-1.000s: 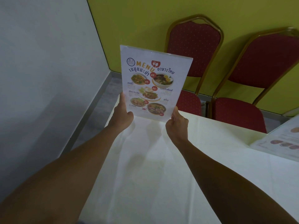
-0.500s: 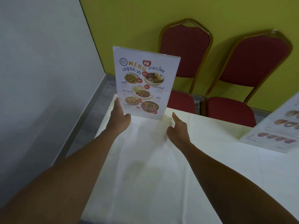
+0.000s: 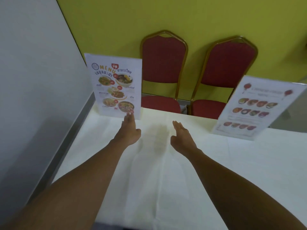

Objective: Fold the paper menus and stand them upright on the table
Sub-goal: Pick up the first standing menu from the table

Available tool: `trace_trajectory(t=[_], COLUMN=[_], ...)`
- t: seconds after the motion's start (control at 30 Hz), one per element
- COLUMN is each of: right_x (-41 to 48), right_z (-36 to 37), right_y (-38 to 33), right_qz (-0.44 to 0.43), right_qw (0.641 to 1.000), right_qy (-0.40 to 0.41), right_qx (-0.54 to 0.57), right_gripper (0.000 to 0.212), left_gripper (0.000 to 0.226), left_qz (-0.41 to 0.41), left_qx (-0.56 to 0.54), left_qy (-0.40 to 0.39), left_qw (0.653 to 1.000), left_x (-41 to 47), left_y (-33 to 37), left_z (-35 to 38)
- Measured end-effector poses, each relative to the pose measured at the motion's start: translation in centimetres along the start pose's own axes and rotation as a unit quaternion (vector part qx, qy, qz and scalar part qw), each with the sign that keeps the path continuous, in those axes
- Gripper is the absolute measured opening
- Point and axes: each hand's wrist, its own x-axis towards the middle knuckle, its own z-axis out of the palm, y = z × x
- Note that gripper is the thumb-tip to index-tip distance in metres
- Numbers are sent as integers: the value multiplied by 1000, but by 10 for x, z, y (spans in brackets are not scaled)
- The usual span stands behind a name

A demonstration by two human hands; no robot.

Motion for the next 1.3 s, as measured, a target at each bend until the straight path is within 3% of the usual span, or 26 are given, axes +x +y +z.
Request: trace_trajectory(t=[0.33,0.57,0.83,1.0,1.13,1.3], right_x=[-62,-91,-98,-87,-73,-50], right_z=[-96,-145,-167,-177,-199,-212], right_y=[145,213,239,238,221,215], right_qz=[-44,-20,20,57,175,212], right_qw=[992,992,995,993,962,938], right_qy=[35,46,59,102,156,195], right_qx=[-114,-113,-83,23,138,194], right_gripper=[54,57,59,58,62,56], left_gripper=[66,64,66,68,75,81], left_qz=[140,157,156,158,157,143], left_qx=[168,198,195,154,136,105], left_qy=[-53,-77,-99,-106,-96,-72], left_qw=[974,964,963,970,974,982], left_x=[-56,-79,-72,-52,-33,-11], left_y=[137,209,252,266,271,280], left_z=[99,139,158,166,171,174])
